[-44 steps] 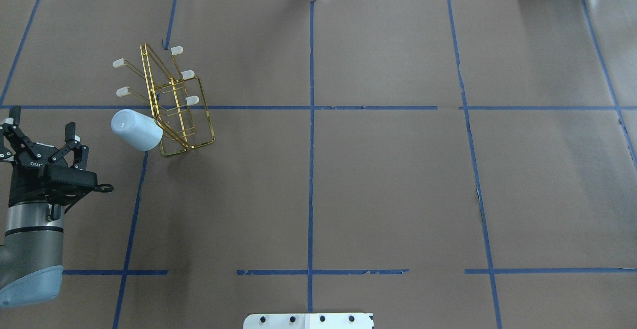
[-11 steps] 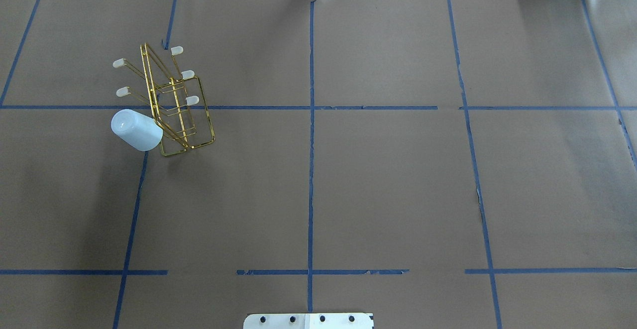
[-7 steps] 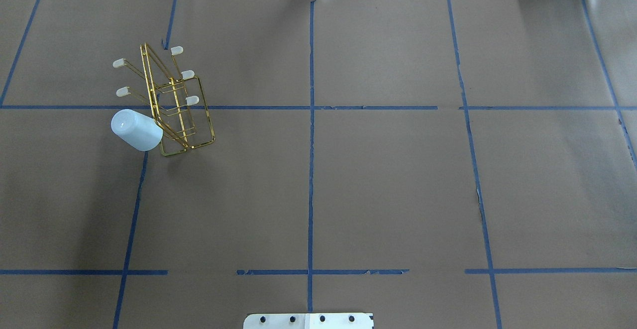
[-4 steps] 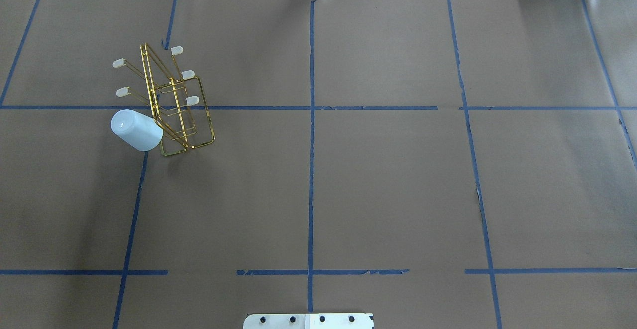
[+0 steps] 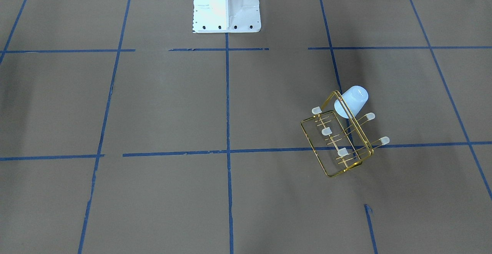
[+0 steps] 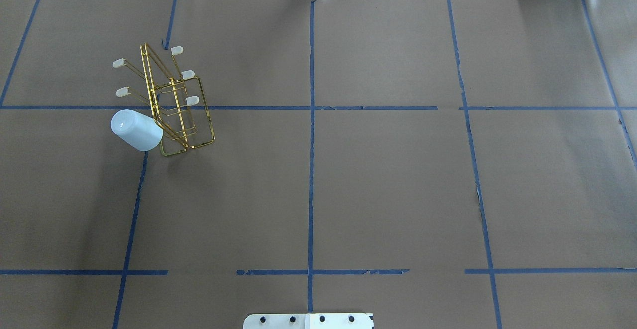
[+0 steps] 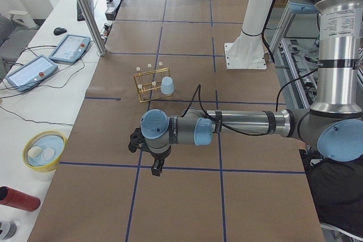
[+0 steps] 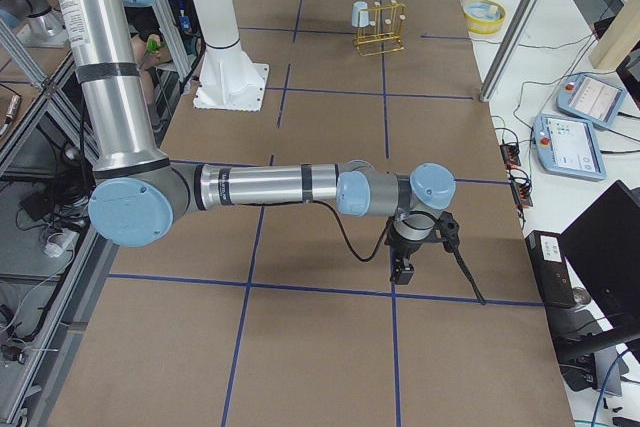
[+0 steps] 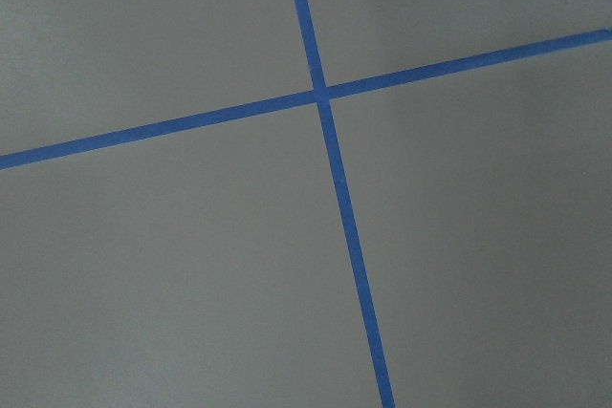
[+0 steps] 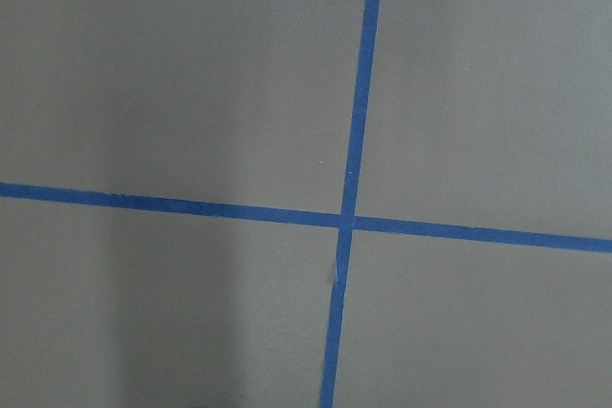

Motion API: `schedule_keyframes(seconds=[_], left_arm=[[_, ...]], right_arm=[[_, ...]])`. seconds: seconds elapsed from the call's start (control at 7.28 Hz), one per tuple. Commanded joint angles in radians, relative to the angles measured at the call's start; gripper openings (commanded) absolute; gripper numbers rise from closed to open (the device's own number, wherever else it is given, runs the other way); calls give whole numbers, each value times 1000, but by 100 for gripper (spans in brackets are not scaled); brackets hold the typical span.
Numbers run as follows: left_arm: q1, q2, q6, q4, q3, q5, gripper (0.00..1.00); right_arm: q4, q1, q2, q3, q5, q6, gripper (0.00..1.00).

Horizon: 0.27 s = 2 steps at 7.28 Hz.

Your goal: Hang cup on cup holder

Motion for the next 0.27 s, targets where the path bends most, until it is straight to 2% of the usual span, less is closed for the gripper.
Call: schedule_keyframes(seconds=[0.0,0.14], left_arm=[[-4,-6,0,-1,-7,3,100],[-4,-8,0,-3,-12,4,100]], right_arm=[[0,0,0,0,0,0,100],[0,0,0,0,0,0,100]])
